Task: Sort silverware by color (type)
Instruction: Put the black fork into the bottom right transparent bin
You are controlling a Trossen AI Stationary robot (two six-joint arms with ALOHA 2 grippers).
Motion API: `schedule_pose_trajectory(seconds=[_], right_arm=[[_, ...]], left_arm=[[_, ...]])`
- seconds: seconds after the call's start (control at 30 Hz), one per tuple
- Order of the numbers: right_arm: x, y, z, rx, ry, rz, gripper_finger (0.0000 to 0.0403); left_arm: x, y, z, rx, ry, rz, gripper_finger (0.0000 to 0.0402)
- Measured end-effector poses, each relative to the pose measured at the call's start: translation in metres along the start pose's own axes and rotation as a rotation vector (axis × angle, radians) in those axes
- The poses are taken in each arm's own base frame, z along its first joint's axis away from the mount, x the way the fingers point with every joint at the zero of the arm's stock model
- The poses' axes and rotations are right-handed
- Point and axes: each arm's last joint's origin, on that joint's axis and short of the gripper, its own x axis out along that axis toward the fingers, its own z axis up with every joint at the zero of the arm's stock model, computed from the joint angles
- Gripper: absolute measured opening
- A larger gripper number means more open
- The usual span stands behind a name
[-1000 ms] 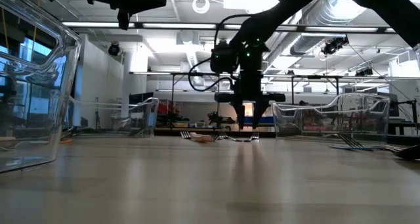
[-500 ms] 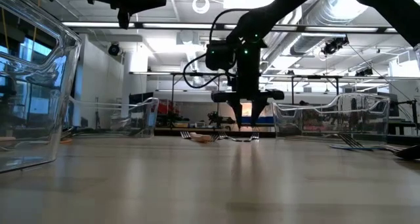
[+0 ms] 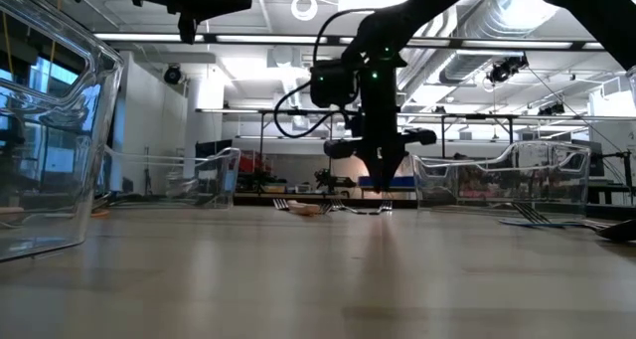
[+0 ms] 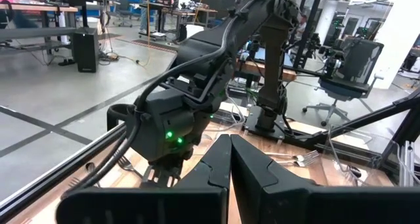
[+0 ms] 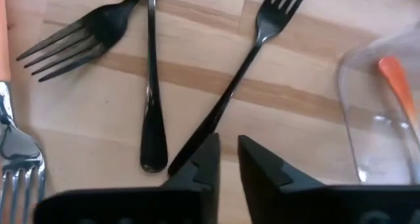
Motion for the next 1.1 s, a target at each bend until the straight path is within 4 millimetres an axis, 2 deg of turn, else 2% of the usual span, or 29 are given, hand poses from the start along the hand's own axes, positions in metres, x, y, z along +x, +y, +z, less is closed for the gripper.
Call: schedule_pose_trajectory(seconds=[0.1, 0.3, 1.1], right_arm=[[0.004, 0.003, -0.002, -0.049, -0.010, -0.009, 0.0005], [0.015, 0.011, -0.004, -0.086, 0.020, 0.029, 0.0001], [0.028, 0.018, -0.013, -0.199, 0.056, 0.023, 0.0000]], left_arm=[[0.000, 0.000, 0.000, 0.000, -0.001, 0.000, 0.0000], [0.000, 0.000, 0.000, 0.009, -0.001, 0.000, 0.0000], [0.000, 0.000, 0.000, -0.001, 0.003, -0.017, 0.0000]])
